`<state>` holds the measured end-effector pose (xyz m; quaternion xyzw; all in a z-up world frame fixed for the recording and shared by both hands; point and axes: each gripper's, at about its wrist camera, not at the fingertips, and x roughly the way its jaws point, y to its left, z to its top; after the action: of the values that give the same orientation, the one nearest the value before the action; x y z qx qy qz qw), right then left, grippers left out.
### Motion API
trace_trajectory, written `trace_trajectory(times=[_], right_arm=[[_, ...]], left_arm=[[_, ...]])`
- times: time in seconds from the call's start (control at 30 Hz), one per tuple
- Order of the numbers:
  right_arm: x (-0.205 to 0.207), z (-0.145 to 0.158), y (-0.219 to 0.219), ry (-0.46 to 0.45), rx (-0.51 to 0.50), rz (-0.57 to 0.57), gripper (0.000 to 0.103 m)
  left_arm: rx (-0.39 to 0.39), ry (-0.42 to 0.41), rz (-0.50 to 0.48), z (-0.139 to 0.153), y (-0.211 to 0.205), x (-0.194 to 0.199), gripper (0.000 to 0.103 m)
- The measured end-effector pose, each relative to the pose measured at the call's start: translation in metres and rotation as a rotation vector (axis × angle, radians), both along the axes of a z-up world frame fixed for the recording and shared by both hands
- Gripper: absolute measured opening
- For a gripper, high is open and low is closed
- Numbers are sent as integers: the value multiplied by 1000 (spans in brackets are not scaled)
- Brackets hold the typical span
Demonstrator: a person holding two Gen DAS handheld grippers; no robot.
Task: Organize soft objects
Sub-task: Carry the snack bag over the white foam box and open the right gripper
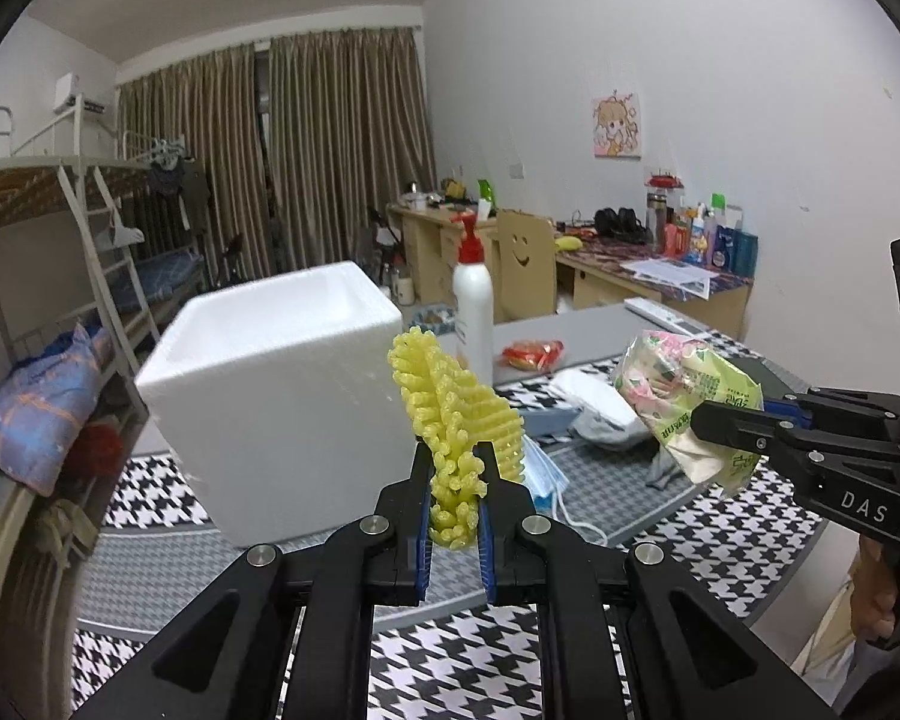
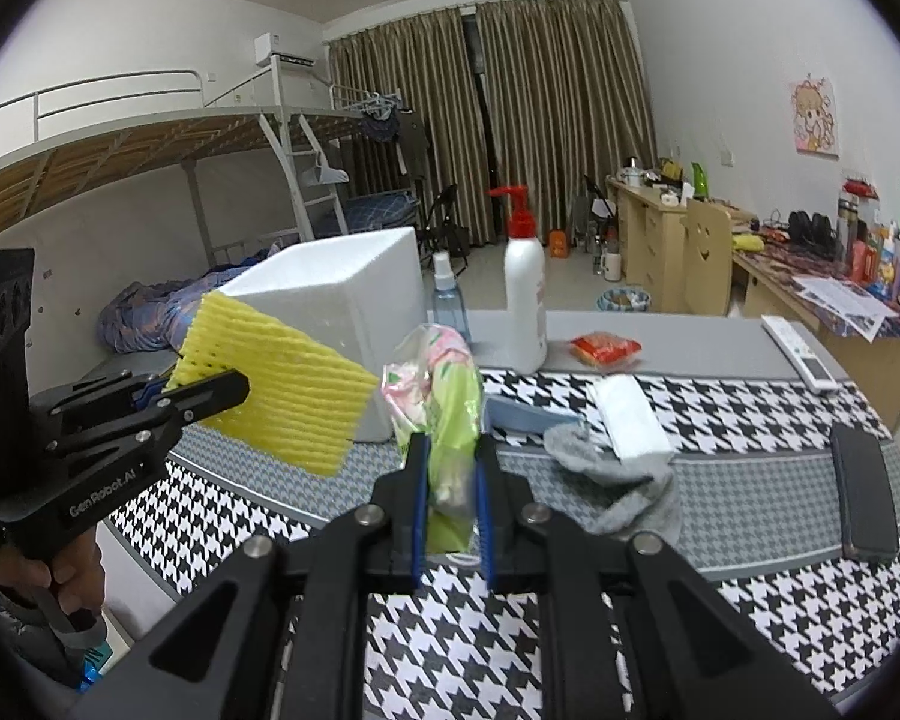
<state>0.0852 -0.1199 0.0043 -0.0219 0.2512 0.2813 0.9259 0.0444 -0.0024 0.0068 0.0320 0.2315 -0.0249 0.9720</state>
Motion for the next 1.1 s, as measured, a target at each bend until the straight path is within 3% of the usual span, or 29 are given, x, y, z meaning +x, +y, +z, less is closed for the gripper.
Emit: trace_trajectory(times=[0.77,1.1], right_arm=[[19,42,41,-87,5,53,17],[34,52,58,-86,10,98,17]], left_arm=[[3,-117,93,40,37,3,13],[10,-126,151,51,50,6,13]])
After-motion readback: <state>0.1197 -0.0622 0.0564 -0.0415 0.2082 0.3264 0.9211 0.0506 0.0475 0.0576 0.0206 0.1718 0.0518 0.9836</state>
